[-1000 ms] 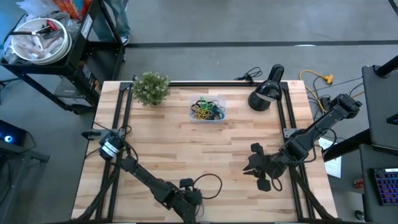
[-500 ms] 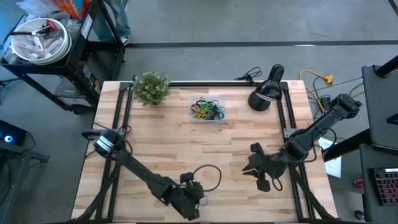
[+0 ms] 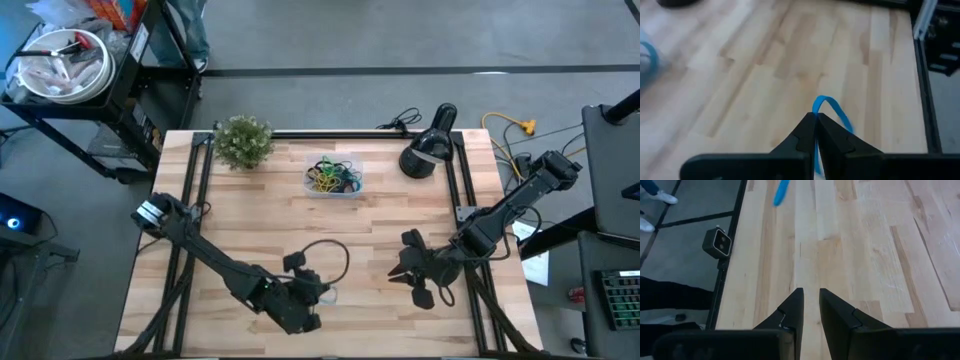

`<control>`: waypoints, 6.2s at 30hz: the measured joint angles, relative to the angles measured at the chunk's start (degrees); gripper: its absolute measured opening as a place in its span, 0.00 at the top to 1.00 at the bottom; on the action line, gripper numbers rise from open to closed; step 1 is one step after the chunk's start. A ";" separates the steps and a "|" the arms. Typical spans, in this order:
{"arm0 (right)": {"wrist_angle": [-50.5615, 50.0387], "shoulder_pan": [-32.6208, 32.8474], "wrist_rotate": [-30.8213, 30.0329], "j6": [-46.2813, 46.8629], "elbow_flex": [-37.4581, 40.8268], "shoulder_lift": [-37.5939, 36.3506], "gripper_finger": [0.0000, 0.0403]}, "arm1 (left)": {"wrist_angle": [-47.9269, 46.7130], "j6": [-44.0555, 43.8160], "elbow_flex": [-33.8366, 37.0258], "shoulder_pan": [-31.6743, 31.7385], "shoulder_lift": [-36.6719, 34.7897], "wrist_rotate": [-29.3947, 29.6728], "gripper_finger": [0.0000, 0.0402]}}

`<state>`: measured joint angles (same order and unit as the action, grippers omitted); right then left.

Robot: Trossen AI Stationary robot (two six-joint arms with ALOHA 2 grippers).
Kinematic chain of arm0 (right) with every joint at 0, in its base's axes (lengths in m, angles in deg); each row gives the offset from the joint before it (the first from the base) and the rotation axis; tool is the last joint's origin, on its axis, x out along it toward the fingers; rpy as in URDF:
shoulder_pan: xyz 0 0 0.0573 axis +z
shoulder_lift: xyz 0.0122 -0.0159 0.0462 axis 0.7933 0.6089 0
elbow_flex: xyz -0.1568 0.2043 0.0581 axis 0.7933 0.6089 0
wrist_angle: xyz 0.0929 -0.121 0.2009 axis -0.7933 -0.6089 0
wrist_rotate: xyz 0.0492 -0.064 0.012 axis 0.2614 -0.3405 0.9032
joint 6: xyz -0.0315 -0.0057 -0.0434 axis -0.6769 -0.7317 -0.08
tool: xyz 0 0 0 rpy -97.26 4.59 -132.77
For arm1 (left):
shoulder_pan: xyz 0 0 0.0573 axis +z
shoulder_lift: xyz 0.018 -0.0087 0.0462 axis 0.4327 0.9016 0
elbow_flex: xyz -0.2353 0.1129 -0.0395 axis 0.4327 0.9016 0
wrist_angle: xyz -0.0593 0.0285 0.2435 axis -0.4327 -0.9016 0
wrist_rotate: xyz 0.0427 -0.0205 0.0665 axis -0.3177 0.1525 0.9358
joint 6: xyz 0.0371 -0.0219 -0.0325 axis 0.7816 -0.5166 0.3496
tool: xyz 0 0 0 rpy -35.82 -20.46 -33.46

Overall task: Pick and place rubber bands into bin
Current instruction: Put the blue rubberband into the transparent bin, then return to Home Position

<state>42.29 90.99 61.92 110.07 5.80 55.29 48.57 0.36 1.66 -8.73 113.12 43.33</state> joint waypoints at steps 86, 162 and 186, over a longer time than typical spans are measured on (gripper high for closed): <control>-14.14 -4.76 -14.30 -20.40 -22.51 4.17 0.86 | 7.56 35.78 -0.46 36.00 -21.80 -40.86 0.72; 24.10 -38.01 12.87 -31.14 34.80 -68.02 0.86 | 50.32 34.51 76.98 37.20 -93.77 -39.68 0.72; 39.30 -38.01 14.32 -29.04 45.46 -67.97 0.86 | 41.96 33.76 80.63 34.99 -101.86 -44.99 0.72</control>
<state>81.59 52.98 76.23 81.03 51.27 -12.68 90.53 34.12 82.29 26.26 11.26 -1.66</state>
